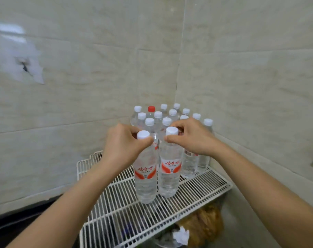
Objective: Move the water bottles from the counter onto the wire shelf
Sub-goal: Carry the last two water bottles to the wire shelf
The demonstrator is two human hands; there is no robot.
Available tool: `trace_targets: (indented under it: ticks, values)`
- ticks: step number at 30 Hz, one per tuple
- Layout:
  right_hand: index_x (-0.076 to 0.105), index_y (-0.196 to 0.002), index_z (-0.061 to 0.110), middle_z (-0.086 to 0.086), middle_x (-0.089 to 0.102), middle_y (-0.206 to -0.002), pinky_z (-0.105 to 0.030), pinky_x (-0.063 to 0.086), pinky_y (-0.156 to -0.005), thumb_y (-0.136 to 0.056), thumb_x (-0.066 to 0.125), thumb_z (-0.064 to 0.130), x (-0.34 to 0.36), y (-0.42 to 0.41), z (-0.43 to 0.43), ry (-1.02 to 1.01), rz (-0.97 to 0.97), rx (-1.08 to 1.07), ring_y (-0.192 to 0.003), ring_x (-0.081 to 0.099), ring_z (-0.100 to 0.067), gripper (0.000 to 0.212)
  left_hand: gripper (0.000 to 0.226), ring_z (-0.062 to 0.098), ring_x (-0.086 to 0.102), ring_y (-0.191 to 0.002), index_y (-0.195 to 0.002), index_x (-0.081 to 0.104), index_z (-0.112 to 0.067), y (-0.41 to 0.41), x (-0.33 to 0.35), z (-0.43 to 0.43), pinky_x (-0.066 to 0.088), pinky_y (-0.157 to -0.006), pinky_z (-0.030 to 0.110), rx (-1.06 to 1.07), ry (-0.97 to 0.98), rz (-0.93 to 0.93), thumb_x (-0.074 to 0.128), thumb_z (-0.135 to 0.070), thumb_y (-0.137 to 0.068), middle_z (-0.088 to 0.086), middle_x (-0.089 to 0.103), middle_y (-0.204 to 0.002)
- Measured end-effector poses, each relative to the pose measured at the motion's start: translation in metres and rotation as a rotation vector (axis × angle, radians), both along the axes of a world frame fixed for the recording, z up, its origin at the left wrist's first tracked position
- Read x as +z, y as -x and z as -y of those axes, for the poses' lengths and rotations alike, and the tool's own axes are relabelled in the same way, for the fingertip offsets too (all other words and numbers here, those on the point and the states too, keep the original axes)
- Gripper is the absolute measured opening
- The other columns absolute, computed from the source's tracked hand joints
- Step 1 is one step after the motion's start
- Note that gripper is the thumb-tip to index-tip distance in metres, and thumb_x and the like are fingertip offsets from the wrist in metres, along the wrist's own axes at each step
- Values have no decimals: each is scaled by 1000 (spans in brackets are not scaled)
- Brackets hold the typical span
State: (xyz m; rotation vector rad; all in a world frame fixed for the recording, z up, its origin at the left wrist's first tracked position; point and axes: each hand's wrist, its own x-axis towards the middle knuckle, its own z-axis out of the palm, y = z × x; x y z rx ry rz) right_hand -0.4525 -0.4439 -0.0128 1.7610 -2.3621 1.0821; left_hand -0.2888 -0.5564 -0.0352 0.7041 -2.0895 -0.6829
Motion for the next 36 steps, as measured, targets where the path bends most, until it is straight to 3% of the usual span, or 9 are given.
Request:
trace_targets:
  ticks: [6,10,13,20,23,26,29,33,36]
  values:
    - [50,-62,10,3,38,-55,-26,27,-51,-79,71,30,-4,60,13,-96,-18,149,-50,34,-8,34,35,10,25,-48,-61,63,2,53,-7,-1,21,-43,23,121,-6,6,71,-30,-70,1,35,-46]
    - [47,-61,9,-1,37,-57,-28,27,-52,-81,69,28,-3,81,21,-141,-29,199,-51,33,-11,35,33,9,24,-42,-57,62,0,74,-8,0,22,-41,19,160,-18,16,72,-29,-70,-3,35,-42]
    - [45,-60,11,-2,40,-58,-32,29,-53,-81,68,30,-5,91,27,-173,-75,209,-52,36,-13,36,35,10,27,-44,-57,62,2,86,-12,4,26,-46,27,178,-29,19,72,-29,-70,2,39,-44]
    - [45,-60,13,1,44,-56,-32,32,-53,-83,68,32,-9,102,37,-165,-125,183,-53,41,-14,37,38,12,28,-44,-53,56,2,99,-16,7,25,-45,25,214,-26,45,72,-29,-69,2,39,-43]
    - [44,-58,16,3,47,-56,-30,33,-52,-83,67,36,-12,103,39,-173,-128,147,-53,44,-14,39,39,14,26,-45,-49,46,-8,100,-15,11,23,-46,26,235,-8,89,71,-29,-71,1,34,-44]
    - [46,-59,17,2,49,-58,-31,35,-53,-82,67,38,-14,103,41,-181,-119,107,-56,47,-15,38,40,17,38,-47,-55,51,-6,100,-21,14,31,-48,30,253,38,121,68,-36,-75,4,46,-49]
    - [51,-65,15,2,52,-61,-30,34,-52,-83,67,38,-15,103,39,-177,-107,89,-58,49,-15,34,36,19,58,-61,-71,64,-12,100,-28,14,45,-55,35,248,73,129,65,-47,-78,2,62,-65]
    - [55,-70,18,2,57,-67,-30,34,-51,-85,64,43,-20,100,37,-155,-168,58,-64,55,-16,30,29,18,57,-68,-78,65,-17,101,-32,9,44,-59,34,249,119,88,64,-47,-82,-2,60,-74]
    - [49,-64,25,4,55,-65,-31,34,-52,-85,63,43,-23,98,34,-112,-192,34,-64,54,-17,31,29,18,60,-69,-82,67,-19,103,-39,8,50,-60,38,254,107,38,63,-47,-82,-1,64,-74]
